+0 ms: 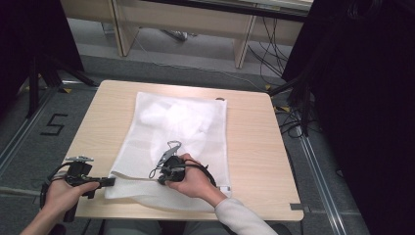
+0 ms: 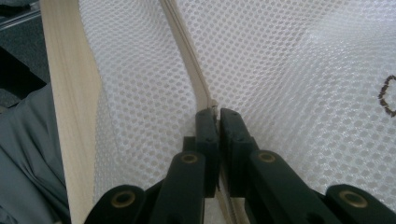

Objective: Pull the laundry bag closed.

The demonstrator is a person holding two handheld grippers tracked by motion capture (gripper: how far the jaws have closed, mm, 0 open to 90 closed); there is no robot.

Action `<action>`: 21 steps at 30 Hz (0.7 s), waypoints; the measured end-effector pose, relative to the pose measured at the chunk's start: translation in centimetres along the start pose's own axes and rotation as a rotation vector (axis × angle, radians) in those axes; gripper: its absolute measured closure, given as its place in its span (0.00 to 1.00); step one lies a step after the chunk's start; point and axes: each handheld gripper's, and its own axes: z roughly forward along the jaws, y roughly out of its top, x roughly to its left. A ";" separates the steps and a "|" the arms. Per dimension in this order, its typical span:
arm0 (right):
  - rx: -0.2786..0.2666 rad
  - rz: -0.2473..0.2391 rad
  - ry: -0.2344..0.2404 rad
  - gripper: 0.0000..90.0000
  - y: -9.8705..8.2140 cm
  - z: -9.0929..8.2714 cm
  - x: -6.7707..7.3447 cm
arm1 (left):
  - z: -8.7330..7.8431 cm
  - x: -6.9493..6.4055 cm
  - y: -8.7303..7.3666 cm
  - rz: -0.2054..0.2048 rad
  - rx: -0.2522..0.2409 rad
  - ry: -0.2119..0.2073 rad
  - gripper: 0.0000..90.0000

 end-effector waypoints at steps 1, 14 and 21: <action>-0.003 -0.006 -0.002 0.97 -0.1 0.0 -0.1 | 0.0 0.0 0.0 0.000 -0.001 0.000 0.97; 0.008 0.047 0.012 0.97 -1.0 -0.8 -0.2 | 0.0 0.0 0.0 0.000 0.004 0.003 0.97; 0.009 0.066 0.015 0.97 -1.5 -1.1 -0.3 | 0.1 0.0 0.0 -0.009 -0.015 0.008 0.96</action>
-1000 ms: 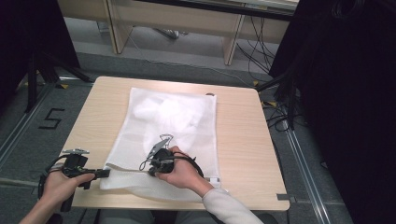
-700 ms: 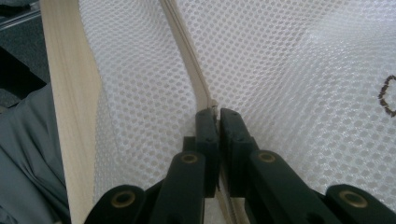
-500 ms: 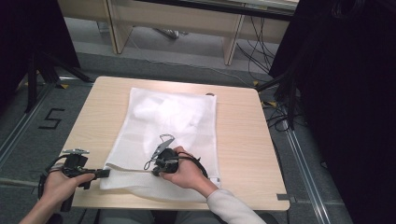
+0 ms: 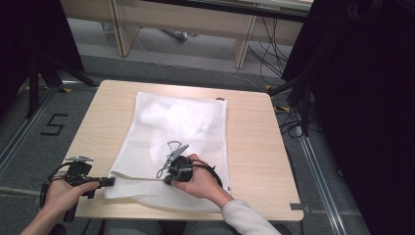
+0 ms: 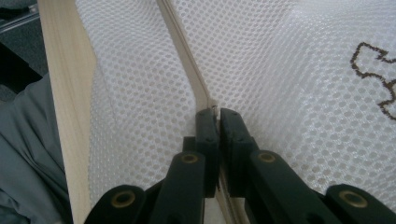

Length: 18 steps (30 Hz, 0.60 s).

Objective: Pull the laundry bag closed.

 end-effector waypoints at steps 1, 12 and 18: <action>-0.003 -0.026 -0.004 0.97 -0.1 -0.1 -0.2 | -0.1 0.1 0.0 0.009 0.009 0.001 0.97; -0.013 -0.032 -0.016 0.97 -0.7 -0.5 -0.6 | -0.3 0.3 0.1 0.026 0.038 -0.005 0.97; -0.008 -0.034 -0.017 0.97 -1.2 -1.0 -0.9 | -0.3 0.3 0.1 0.025 0.038 -0.006 0.97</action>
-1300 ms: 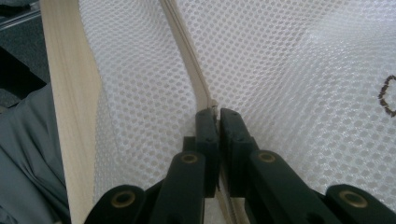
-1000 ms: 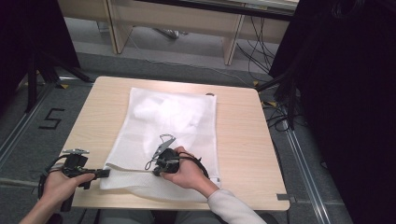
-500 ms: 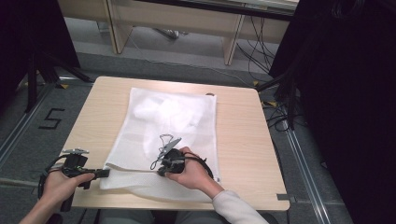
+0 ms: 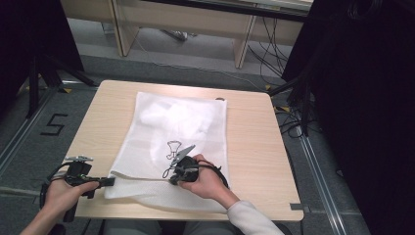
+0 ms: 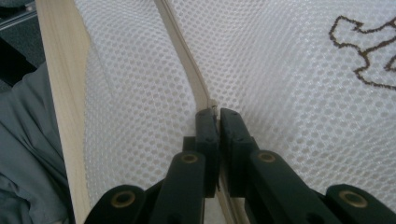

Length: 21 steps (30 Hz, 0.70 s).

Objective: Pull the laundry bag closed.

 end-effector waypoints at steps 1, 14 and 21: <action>-0.001 0.008 -0.001 0.97 -0.1 -0.1 0.0 | 0.0 0.0 0.0 0.000 -0.001 0.001 0.96; -0.001 0.009 -0.006 0.97 -0.6 -0.6 -0.3 | 0.0 0.0 0.0 0.000 -0.001 0.001 0.97; 0.005 0.021 -0.011 0.97 -1.1 -1.1 -0.4 | -0.1 0.0 0.0 0.001 -0.001 0.001 0.96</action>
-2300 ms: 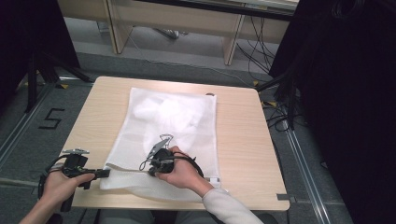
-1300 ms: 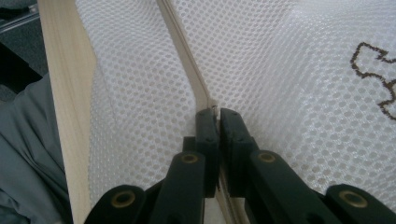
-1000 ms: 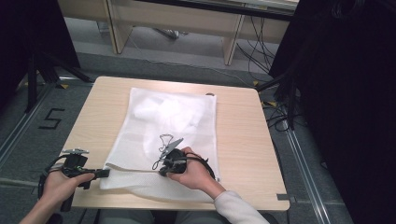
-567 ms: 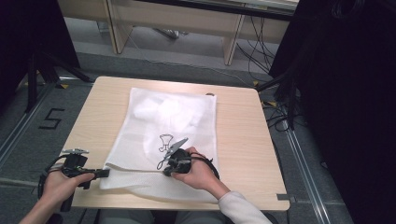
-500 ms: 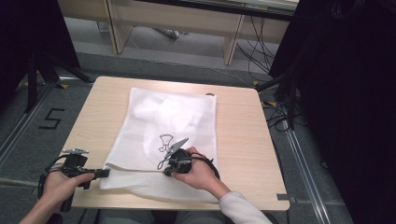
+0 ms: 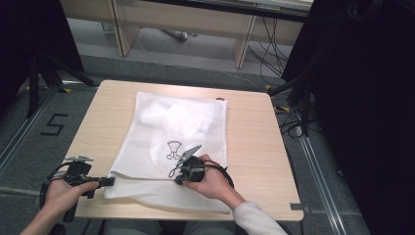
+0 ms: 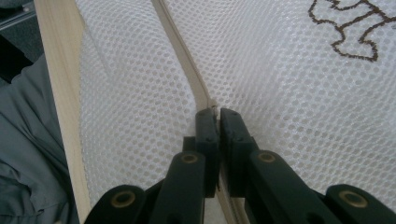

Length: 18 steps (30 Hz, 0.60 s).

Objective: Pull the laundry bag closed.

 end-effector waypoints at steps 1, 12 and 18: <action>-0.007 -0.002 0.001 0.97 -0.1 0.0 -0.1 | 0.0 0.0 0.0 0.000 -0.001 0.001 0.97; 0.007 0.033 0.004 0.97 -0.6 -0.7 -0.1 | 0.0 0.0 0.0 0.001 0.000 0.001 0.97; -0.004 0.005 -0.009 0.97 -0.8 -0.9 -0.4 | 0.0 0.0 0.0 0.000 0.000 0.001 0.96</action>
